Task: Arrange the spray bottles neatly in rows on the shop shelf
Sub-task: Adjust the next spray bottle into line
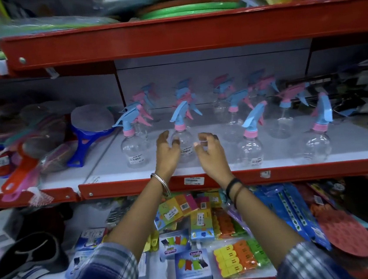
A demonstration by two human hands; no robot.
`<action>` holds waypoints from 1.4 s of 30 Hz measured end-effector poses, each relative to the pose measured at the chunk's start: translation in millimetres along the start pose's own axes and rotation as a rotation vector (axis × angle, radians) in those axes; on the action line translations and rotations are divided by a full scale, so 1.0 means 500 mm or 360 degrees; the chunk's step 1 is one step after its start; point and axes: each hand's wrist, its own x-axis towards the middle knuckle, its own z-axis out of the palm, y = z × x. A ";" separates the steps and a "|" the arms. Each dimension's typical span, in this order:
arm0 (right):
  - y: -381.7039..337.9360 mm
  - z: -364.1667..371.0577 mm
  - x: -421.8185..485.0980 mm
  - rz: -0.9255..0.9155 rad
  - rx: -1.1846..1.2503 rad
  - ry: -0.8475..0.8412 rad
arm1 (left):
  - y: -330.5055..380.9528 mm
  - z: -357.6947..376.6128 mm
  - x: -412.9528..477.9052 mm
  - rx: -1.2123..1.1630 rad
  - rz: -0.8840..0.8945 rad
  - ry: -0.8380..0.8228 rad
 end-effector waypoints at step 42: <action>-0.103 0.288 -0.004 0.0062 0.0002 -0.0147 | -0.103 -0.288 0.094 -0.0032 -0.0093 -0.0024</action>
